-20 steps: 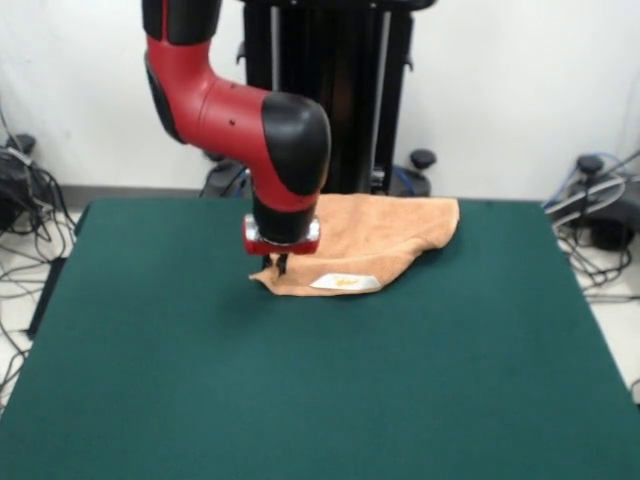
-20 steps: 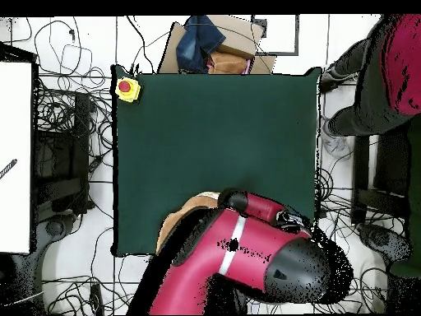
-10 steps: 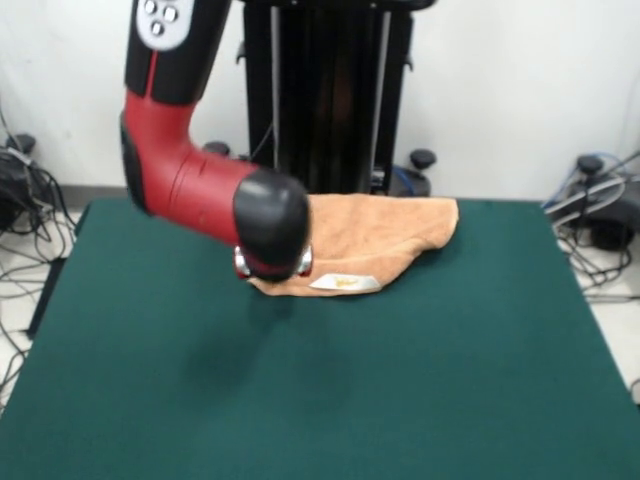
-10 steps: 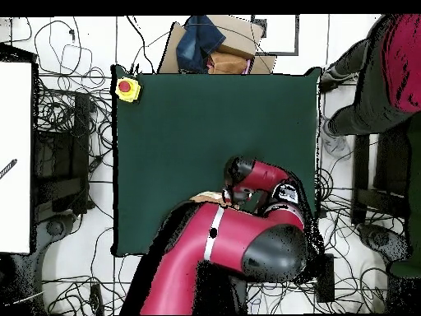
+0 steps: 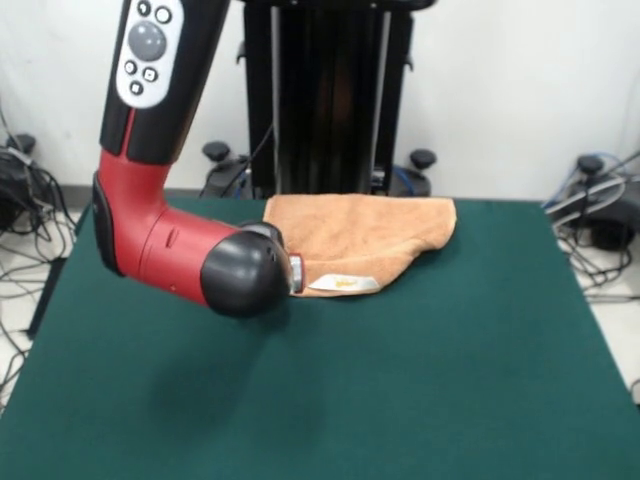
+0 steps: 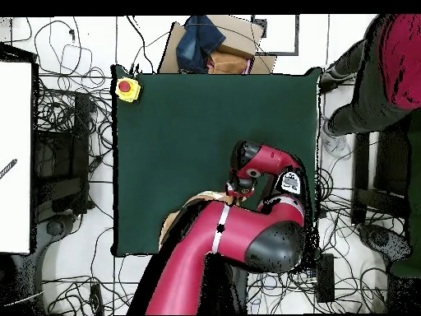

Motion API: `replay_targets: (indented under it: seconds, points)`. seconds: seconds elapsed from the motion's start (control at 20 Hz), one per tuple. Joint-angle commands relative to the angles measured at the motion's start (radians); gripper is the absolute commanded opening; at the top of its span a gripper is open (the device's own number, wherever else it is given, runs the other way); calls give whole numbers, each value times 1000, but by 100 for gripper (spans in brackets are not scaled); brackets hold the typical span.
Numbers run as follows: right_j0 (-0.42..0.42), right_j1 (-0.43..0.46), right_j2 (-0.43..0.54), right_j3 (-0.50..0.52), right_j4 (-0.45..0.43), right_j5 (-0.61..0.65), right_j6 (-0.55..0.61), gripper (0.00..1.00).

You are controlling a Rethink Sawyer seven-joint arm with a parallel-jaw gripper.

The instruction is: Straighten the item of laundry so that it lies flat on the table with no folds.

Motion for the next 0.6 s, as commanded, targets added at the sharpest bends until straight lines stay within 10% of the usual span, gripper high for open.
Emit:
replay_targets:
  seconds: [0.05, 0.6]
  points:
    - [-65, 248, 49, -341, -159, -855, 159, 0]
    - [-115, 256, 140, -340, -147, -826, 98, 0]
